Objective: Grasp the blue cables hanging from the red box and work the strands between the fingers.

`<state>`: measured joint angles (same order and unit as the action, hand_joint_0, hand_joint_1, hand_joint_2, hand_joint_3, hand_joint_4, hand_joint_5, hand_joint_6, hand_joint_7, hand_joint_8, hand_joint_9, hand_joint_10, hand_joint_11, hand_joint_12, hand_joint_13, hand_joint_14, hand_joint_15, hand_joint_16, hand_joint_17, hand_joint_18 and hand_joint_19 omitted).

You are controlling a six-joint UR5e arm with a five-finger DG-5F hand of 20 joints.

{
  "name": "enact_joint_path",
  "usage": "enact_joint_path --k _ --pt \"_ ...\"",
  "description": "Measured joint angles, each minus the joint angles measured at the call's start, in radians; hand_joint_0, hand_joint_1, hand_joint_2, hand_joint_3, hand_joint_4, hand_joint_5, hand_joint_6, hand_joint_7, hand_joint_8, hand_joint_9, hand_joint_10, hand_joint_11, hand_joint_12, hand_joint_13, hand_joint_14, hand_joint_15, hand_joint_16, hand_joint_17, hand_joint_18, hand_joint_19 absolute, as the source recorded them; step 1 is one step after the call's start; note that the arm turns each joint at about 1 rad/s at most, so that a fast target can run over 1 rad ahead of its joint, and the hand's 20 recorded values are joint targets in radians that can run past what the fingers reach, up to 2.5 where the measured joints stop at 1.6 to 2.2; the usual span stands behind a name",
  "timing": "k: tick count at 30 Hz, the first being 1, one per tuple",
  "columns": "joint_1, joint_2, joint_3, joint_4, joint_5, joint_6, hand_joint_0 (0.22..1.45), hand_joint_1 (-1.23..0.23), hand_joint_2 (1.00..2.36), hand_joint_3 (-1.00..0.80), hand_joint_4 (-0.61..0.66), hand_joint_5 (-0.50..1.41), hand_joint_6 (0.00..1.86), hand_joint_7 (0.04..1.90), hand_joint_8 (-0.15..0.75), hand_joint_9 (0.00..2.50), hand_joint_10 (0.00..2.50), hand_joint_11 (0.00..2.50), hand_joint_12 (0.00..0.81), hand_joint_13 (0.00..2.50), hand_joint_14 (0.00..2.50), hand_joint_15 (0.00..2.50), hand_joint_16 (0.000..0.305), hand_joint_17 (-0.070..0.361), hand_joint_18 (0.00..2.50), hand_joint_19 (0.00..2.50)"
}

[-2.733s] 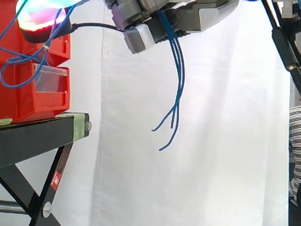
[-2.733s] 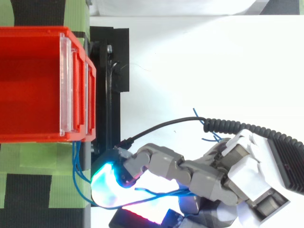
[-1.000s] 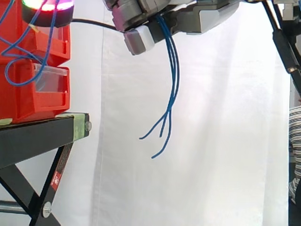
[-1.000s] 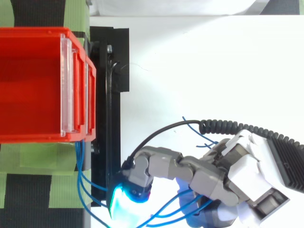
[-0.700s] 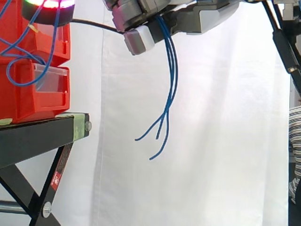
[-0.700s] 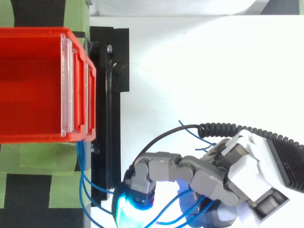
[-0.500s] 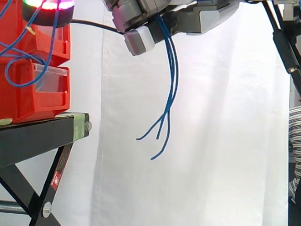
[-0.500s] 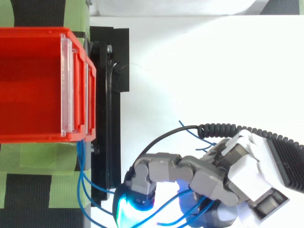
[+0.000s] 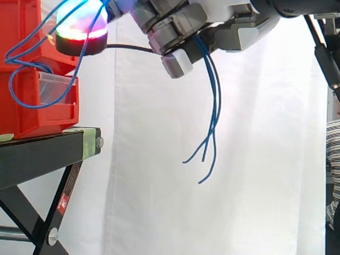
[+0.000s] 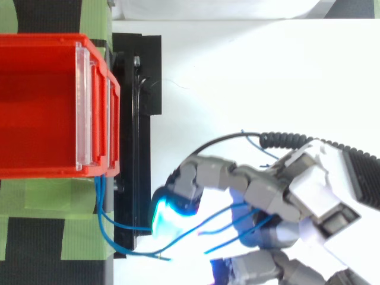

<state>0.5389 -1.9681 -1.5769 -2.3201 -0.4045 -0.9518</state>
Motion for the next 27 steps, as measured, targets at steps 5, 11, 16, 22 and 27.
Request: enact_joint_path --k 5,11,16,22,27 --pt "-0.001 0.000 0.000 0.056 0.062 -0.019 0.80 -0.61 1.00 -0.99 0.23 0.31 0.31 1.42 0.384 0.99 2.50 2.50 0.419 1.08 2.50 1.64 0.046 0.104 1.46 1.18" --pt "-0.001 0.000 0.000 0.113 0.106 -0.041 0.85 -0.63 1.00 -0.90 0.23 0.30 0.35 1.41 0.384 0.99 2.50 2.50 0.419 1.08 2.50 1.64 0.046 0.104 1.46 1.18" --pt "-0.001 0.000 0.000 0.136 0.112 -0.047 0.88 -0.63 1.01 -0.81 0.23 0.30 0.42 1.39 0.384 0.99 2.50 2.50 0.419 1.08 2.50 1.64 0.046 0.104 1.46 1.18" --pt "0.004 0.001 0.000 0.144 0.113 -0.044 0.89 -0.63 1.01 -0.78 0.21 0.27 0.52 1.38 0.384 0.99 2.50 2.50 0.419 1.08 2.50 1.64 0.046 0.104 1.46 1.18" --pt "0.008 0.001 0.000 0.145 0.113 -0.037 0.89 -0.62 1.01 -0.76 0.23 0.25 0.59 1.36 0.384 0.99 2.50 2.50 0.419 1.08 2.50 1.64 0.046 0.104 1.46 1.18"
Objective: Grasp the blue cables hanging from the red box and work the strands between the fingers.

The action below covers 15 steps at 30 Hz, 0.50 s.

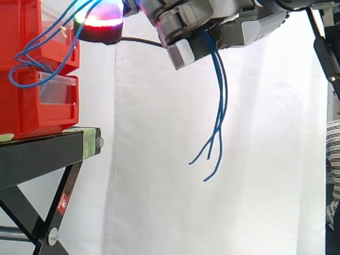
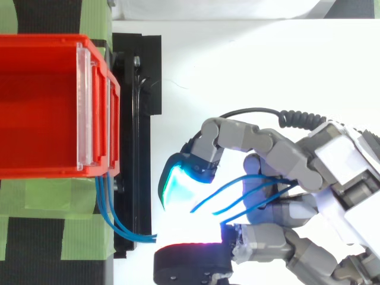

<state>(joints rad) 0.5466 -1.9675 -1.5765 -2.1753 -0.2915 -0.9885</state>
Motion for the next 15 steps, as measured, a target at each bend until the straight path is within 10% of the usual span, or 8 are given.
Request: enact_joint_path --k 15 --pt "0.010 0.001 0.001 0.068 0.002 0.113 0.90 -0.61 1.01 -0.75 0.24 0.23 0.71 1.31 0.384 0.99 2.50 2.50 0.419 1.08 2.50 1.64 0.046 0.104 1.46 1.18"
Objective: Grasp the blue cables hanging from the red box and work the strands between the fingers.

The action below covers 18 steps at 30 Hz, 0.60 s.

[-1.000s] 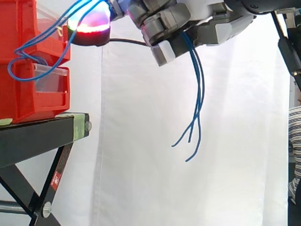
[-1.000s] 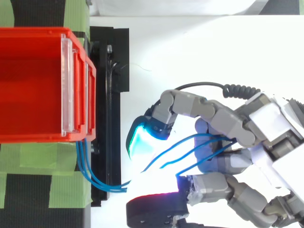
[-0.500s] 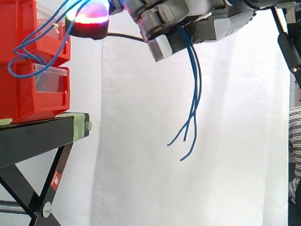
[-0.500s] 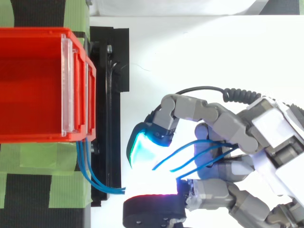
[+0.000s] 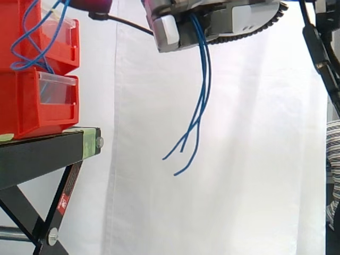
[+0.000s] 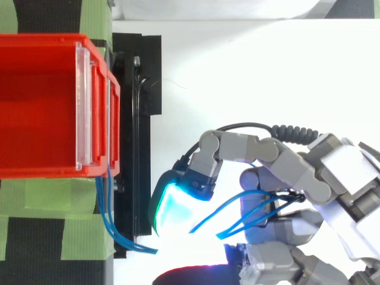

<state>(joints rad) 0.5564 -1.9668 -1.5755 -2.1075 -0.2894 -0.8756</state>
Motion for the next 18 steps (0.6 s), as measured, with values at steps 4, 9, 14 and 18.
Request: enact_joint_path --k 4,9,14,18 --pt "0.000 0.000 0.000 0.033 0.012 0.018 0.90 -0.61 1.01 -0.75 0.24 0.23 0.71 1.31 0.384 0.99 2.50 2.50 0.419 1.08 2.50 1.64 0.046 0.104 1.46 1.18" --pt "0.003 0.000 0.003 0.078 0.049 0.024 0.90 -0.61 1.01 -0.75 0.24 0.23 0.71 1.31 0.384 0.99 2.50 2.50 0.419 1.08 2.50 1.64 0.046 0.104 1.46 1.18" --pt "0.007 0.000 0.004 0.109 0.070 0.024 0.90 -0.61 1.01 -0.75 0.24 0.23 0.72 1.30 0.384 0.99 2.50 2.50 0.419 1.08 2.50 1.64 0.046 0.104 1.46 1.18" --pt "0.010 0.000 0.023 0.128 0.074 0.024 0.90 -0.61 1.01 -0.75 0.24 0.23 0.72 1.30 0.384 0.99 2.50 2.50 0.419 1.08 2.50 1.64 0.046 0.104 1.46 1.18"
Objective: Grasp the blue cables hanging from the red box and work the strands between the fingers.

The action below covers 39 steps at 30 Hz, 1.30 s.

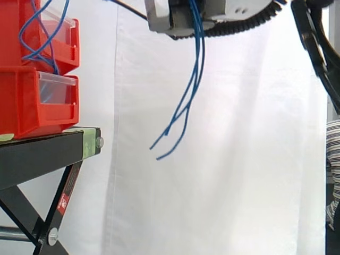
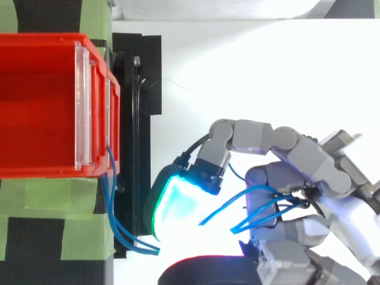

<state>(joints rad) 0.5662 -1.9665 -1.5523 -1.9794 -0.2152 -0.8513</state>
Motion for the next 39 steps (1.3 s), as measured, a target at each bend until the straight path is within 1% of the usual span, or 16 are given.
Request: enact_joint_path --k 4,13,17,20,25,26,27,30,34,36,39 --pt "0.001 0.000 0.026 0.000 -0.001 0.000 0.90 -0.61 1.01 -0.75 0.24 0.23 0.73 1.30 0.384 0.99 2.50 2.50 0.419 1.08 2.50 1.64 0.046 0.104 1.46 1.18" --pt "0.004 0.000 0.049 0.033 -0.003 0.001 0.90 -0.61 1.01 -0.74 0.24 0.23 0.73 1.30 0.384 0.99 2.50 2.50 0.419 1.08 2.50 1.64 0.046 0.104 1.46 1.18" --pt "0.008 -0.001 0.052 0.029 -0.001 0.015 0.90 -0.61 1.01 -0.74 0.24 0.23 0.73 1.29 0.384 0.99 2.50 2.50 0.419 1.08 2.50 1.64 0.046 0.104 1.46 1.18" --pt "0.015 -0.001 0.053 -0.005 0.001 0.057 0.90 -0.61 1.01 -0.74 0.24 0.23 0.74 1.29 0.384 0.99 2.50 2.50 0.419 1.08 2.50 1.64 0.046 0.104 1.46 1.18" --pt "0.037 -0.012 0.053 -0.124 0.012 0.170 0.91 -0.61 1.01 -0.74 0.25 0.22 0.74 1.30 0.384 0.99 2.50 2.50 0.419 1.08 2.50 1.64 0.046 0.104 1.46 1.18" --pt "0.041 -0.016 0.053 -0.147 0.017 0.192 0.91 -0.61 1.01 -0.74 0.25 0.22 0.74 1.30 0.384 0.99 2.50 2.50 0.419 1.08 2.50 1.64 0.046 0.104 1.46 1.18" --pt "0.047 -0.022 0.053 -0.179 0.026 0.222 0.91 -0.61 1.01 -0.74 0.24 0.22 0.74 1.29 0.384 0.99 2.50 2.50 0.419 1.08 2.50 1.64 0.046 0.104 1.46 1.18" --pt "0.059 -0.040 0.053 -0.246 0.056 0.299 0.91 -0.61 1.01 -0.75 0.25 0.22 0.74 1.30 0.384 0.99 2.50 2.50 0.419 1.08 2.50 1.64 0.046 0.104 1.46 1.18" --pt "0.066 -0.057 0.053 -0.297 0.086 0.398 0.91 -0.61 1.01 -0.75 0.24 0.22 0.74 1.30 0.384 0.99 2.50 2.50 0.419 1.08 2.50 1.64 0.046 0.104 1.46 1.18" --pt "0.068 -0.066 0.053 -0.319 0.093 0.432 0.91 -0.61 1.01 -0.74 0.24 0.22 0.74 1.30 0.384 0.99 2.50 2.50 0.419 1.08 2.50 1.64 0.046 0.104 1.46 1.18" --pt "0.072 -0.080 0.053 -0.342 0.097 0.455 0.91 -0.61 1.01 -0.74 0.24 0.22 0.74 1.30 0.384 0.99 2.50 2.50 0.419 1.08 2.50 1.64 0.046 0.104 1.46 1.18"
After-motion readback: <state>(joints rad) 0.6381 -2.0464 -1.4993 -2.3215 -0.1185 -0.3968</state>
